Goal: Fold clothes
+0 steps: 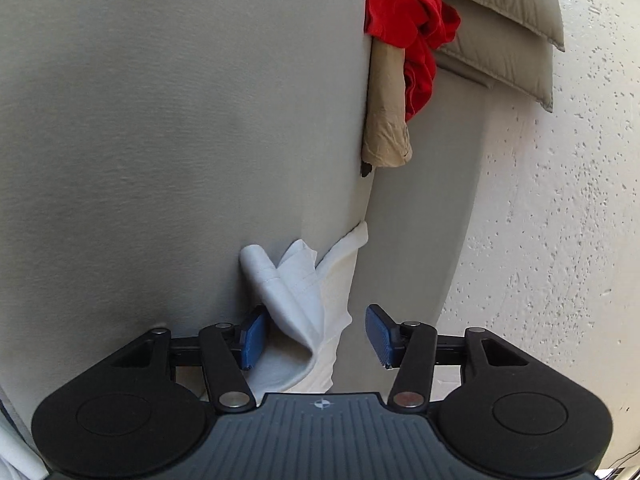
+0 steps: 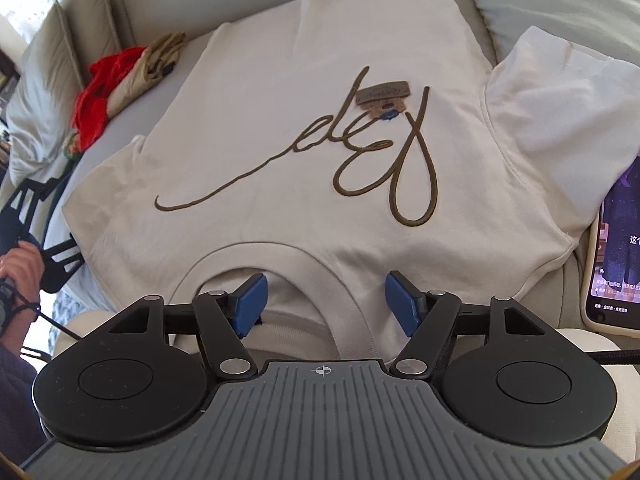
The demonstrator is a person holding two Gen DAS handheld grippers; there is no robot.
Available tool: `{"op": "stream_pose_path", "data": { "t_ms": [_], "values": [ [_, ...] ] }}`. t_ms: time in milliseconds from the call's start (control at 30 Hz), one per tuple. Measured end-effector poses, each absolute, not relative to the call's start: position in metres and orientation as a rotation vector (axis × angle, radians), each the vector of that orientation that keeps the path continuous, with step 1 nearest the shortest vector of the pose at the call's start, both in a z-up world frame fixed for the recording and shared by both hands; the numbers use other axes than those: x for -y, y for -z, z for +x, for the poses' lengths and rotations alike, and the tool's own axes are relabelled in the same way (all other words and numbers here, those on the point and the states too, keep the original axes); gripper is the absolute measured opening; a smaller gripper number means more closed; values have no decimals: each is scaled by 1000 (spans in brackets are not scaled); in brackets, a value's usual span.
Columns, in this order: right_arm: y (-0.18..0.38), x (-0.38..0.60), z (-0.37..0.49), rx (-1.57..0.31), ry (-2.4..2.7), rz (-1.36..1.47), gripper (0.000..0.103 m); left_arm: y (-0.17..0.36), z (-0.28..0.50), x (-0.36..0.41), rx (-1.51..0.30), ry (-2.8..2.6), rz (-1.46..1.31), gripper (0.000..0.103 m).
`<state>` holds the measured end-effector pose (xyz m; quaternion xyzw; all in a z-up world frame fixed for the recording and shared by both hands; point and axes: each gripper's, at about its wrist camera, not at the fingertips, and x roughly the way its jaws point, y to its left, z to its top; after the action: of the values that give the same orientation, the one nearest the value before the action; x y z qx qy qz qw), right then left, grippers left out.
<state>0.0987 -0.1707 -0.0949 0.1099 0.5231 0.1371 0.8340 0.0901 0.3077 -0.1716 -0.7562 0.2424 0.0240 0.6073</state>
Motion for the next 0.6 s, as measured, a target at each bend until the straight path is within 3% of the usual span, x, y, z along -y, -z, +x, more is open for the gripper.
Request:
{"op": "stream_pose_path", "data": {
  "t_ms": [100,133,333,467,600],
  "values": [
    [95,165,97,-1104,-298,191,76,171,102,-310,-616,-109,-1724,17],
    [95,163,97,-1102,-299,175,76,169,103,-311,-614,-127,-1690,1],
    [95,161,97,-1101,-305,156,77,126,82,-314,-412,-156,-1308,0],
    [96,160,97,-1103,-312,152,82,123,86,-311,-559,-299,-1002,0],
    [94,159,94,-1107,-305,141,82,132,82,-319,-614,-348,-1000,6]
  ]
}}
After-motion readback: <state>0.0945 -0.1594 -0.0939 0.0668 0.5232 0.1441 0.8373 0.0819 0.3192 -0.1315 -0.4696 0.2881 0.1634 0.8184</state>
